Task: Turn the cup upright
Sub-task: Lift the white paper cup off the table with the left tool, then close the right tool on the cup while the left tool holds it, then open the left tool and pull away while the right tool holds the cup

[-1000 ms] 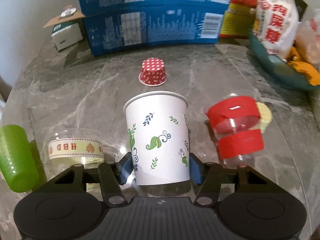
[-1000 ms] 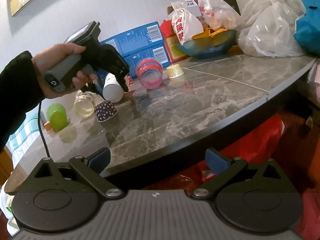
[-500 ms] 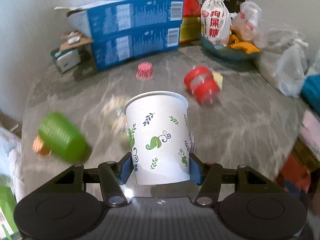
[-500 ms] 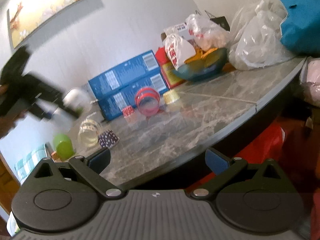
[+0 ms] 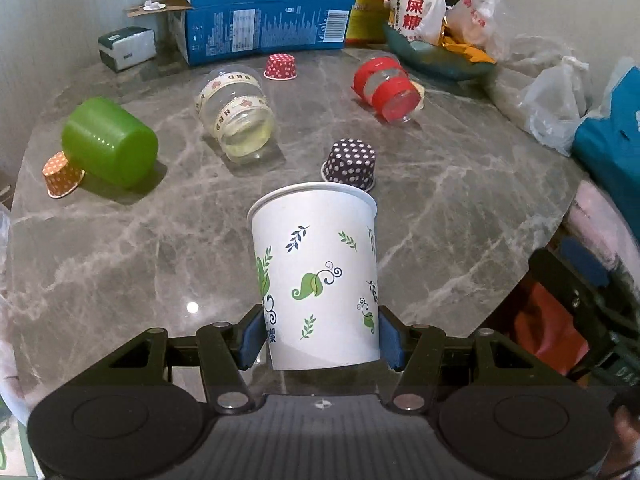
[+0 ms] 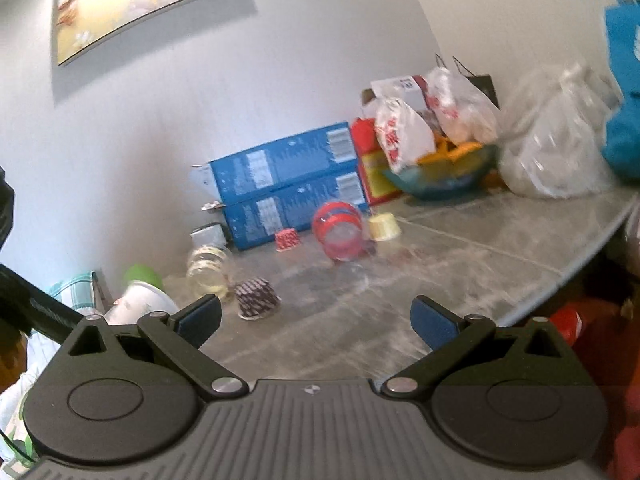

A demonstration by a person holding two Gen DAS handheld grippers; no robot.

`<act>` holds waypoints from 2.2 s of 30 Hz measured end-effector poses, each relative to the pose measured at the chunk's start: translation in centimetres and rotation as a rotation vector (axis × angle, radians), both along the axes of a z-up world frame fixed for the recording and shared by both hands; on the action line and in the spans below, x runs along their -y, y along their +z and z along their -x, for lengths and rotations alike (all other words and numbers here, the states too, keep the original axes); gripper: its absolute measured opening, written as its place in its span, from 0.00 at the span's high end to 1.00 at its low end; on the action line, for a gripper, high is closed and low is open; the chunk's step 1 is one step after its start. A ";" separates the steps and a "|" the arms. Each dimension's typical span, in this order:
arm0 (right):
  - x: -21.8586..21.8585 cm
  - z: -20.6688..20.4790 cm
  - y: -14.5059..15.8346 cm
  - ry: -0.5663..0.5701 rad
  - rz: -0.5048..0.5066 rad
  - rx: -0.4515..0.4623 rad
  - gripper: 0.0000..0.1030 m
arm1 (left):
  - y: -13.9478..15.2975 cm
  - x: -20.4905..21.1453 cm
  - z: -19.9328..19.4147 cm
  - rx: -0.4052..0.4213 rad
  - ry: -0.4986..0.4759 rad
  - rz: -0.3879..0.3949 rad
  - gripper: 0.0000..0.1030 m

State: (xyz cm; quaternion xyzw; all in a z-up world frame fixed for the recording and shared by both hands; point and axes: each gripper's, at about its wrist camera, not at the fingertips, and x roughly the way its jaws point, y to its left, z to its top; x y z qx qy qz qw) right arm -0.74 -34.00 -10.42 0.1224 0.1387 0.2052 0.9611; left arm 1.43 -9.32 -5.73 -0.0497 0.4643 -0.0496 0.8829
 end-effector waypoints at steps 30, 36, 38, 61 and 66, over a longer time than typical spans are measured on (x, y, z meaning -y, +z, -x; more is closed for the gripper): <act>-13.4 -10.6 3.5 0.291 0.039 -0.861 0.21 | -1.0 -2.0 -0.2 -0.034 -0.054 0.117 0.41; -13.5 -11.3 3.1 0.277 0.044 -0.871 0.30 | -1.0 -2.2 -0.1 -0.035 -0.061 0.122 0.41; -13.6 -11.3 3.0 0.279 0.050 -0.871 0.32 | -1.0 -2.4 -0.1 -0.035 -0.063 0.127 0.41; -14.2 -10.4 2.8 0.334 0.015 -0.858 0.36 | -0.8 -4.5 3.1 0.015 -0.077 0.093 0.10; -13.8 -10.3 3.0 0.334 0.004 -0.846 0.36 | 0.0 -8.6 7.4 0.080 -0.044 0.174 0.10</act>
